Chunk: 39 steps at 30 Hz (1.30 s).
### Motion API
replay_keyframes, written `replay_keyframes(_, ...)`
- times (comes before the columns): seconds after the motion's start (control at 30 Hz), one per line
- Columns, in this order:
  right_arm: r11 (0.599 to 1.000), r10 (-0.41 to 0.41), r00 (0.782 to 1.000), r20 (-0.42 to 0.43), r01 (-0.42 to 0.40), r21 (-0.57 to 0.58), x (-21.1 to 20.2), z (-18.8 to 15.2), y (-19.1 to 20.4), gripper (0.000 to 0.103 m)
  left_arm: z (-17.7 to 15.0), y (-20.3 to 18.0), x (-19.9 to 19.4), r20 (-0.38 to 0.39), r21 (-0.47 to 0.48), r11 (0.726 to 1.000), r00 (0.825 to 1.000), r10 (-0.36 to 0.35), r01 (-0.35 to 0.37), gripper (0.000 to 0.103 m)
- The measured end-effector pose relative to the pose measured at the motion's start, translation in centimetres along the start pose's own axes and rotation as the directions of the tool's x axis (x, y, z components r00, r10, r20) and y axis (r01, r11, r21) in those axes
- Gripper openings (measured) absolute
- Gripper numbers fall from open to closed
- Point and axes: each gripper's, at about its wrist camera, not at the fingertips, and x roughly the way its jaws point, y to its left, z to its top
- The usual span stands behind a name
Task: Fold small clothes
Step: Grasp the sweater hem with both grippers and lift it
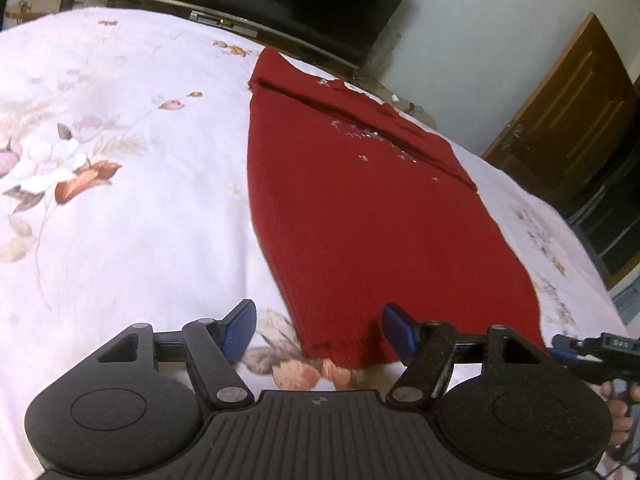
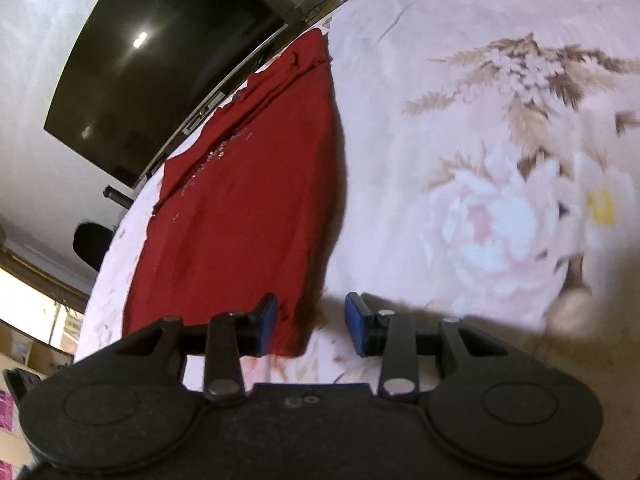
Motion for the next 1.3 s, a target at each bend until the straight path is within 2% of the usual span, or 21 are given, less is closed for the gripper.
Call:
replay_keyframes(0.13,0.999,0.014,1.0,0.009,-0.014,0.045,0.0,-0.8,-0.1,0.037,0.2,1.6,0.5,-0.019,-0.107,0.99,0.995,-0.093,0.09,0.069)
replay_keyframes(0.27,0.994,0.049,0.999,0.015,-0.051,0.096,0.9,-0.7,-0.5,0.038,0.6,3.7,1.4,-0.013,-0.244,0.952,0.981,-0.196,0.187,0.069)
replay_keyframes(0.33,0.991,0.072,0.997,0.014,-0.073,0.113,1.1,-0.6,-1.0,0.038,0.5,4.2,1.9,0.002,-0.285,0.934,0.974,-0.225,0.216,0.069)
replay_keyframes(0.43,0.983,0.115,0.993,0.001,-0.114,0.141,2.2,0.2,-1.3,0.037,0.5,4.2,2.4,0.003,-0.288,0.928,0.969,-0.245,0.236,0.069)
replay_keyframes(0.53,0.978,0.153,0.988,-0.011,-0.15,0.147,3.0,0.5,-1.3,0.035,0.7,4.1,2.9,0.004,-0.285,0.926,0.966,-0.257,0.247,0.069)
replay_keyframes(0.57,0.977,0.161,0.987,-0.019,-0.157,0.143,3.2,0.6,-1.2,0.034,0.7,4.0,3.0,0.006,-0.284,0.926,0.966,-0.258,0.249,0.057)
replay_keyframes(0.6,0.977,0.167,0.986,-0.027,-0.162,0.137,3.4,0.7,-1.1,0.031,0.7,4.0,3.3,-0.005,-0.286,0.927,0.967,-0.254,0.242,0.031)
replay_keyframes(0.67,0.977,0.176,0.984,-0.042,-0.17,0.127,3.6,0.8,-1.0,0.029,0.3,4.0,4.8,-0.048,-0.305,0.924,0.965,-0.259,0.233,0.015)
replay_keyframes(0.73,0.979,0.176,0.983,-0.054,-0.169,0.113,3.7,0.7,-0.5,0.028,-0.2,4.0,5.2,-0.026,-0.323,0.914,0.963,-0.268,0.245,0.012)
replay_keyframes(1.0,0.979,0.177,0.982,-0.063,-0.169,0.113,3.3,0.4,-0.5,0.026,-1.1,4.7,4.9,0.03,-0.382,0.882,0.957,-0.287,0.277,0.012)
replay_keyframes(1.07,0.976,0.181,0.982,-0.057,-0.172,0.13,3.5,0.5,-0.6,0.026,-0.9,4.6,5.3,0.026,-0.373,0.89,0.962,-0.271,0.26,0.012)
replay_keyframes(1.13,0.978,0.168,0.985,-0.049,-0.16,0.132,3.8,0.7,-0.9,0.017,-0.7,4.1,5.4,0.023,-0.355,0.908,0.973,-0.23,0.223,0.01)
replay_keyframes(1.17,0.982,0.143,0.989,-0.046,-0.136,0.133,3.9,0.7,-1.0,0.007,-0.5,3.8,5.3,0.023,-0.345,0.917,0.978,-0.205,0.2,0.007)
replay_keyframes(1.27,0.986,0.113,0.993,-0.038,-0.107,0.126,4.2,0.8,-0.9,0.004,-0.4,3.2,5.1,0.039,-0.324,0.93,0.985,-0.168,0.171,0.004)
replay_keyframes(1.3,0.992,0.097,0.995,-0.03,-0.094,0.087,4.0,0.7,-0.5,0.005,-0.4,3.1,4.8,0.049,-0.321,0.932,0.986,-0.159,0.166,0.003)
